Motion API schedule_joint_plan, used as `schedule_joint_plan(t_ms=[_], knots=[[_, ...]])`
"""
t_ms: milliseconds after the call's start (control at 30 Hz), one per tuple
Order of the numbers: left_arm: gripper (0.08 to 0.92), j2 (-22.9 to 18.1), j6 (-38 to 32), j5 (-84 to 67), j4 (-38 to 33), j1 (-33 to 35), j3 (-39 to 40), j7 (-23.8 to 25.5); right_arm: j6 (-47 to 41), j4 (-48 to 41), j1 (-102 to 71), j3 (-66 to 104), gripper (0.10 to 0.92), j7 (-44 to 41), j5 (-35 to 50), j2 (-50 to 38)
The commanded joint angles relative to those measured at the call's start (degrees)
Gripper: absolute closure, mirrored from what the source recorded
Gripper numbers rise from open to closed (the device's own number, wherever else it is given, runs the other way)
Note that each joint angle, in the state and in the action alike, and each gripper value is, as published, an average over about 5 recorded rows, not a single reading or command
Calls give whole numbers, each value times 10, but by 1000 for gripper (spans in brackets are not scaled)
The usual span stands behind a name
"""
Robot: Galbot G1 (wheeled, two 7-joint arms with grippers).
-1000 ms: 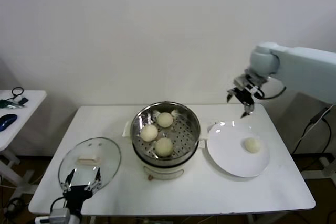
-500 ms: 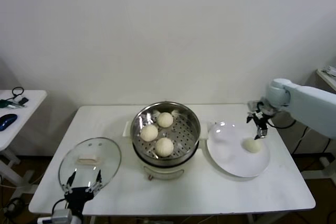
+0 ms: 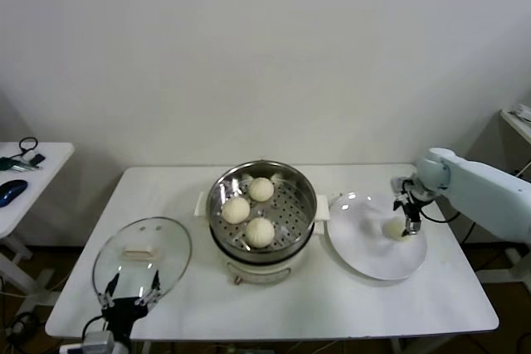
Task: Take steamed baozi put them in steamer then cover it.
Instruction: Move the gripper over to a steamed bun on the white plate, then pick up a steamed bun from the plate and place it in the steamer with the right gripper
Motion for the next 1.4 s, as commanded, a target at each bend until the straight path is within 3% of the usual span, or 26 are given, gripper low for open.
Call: schedule_joint_plan(t_ms=[33,500,667,833,1033,1200,1400], knots=[[177,1,1,0,3,0,1,0,-5,-25,-35,33,206,-2,-14,6],[177,2,2,2,0,-2,11,0,-9,39,40,-7,421,-17,30,-26],[177,6,5,3,-2,-1,11,0,-27,143,224,-164,431,-13,151,-36],[177,10,5,4,-5,1,12,0,-45,255,452,-330,431,-14,308,12],[177,9,5,7,-10,3,14,0,-92,353,548,-316,431,16,446,91],[177,9,6,7,-17,7,13,0,-133,376,495,-254,431,62,469,153],[177,4,6,6,-20,11,8,0,-147,358,408,-248,431,87,431,204]])
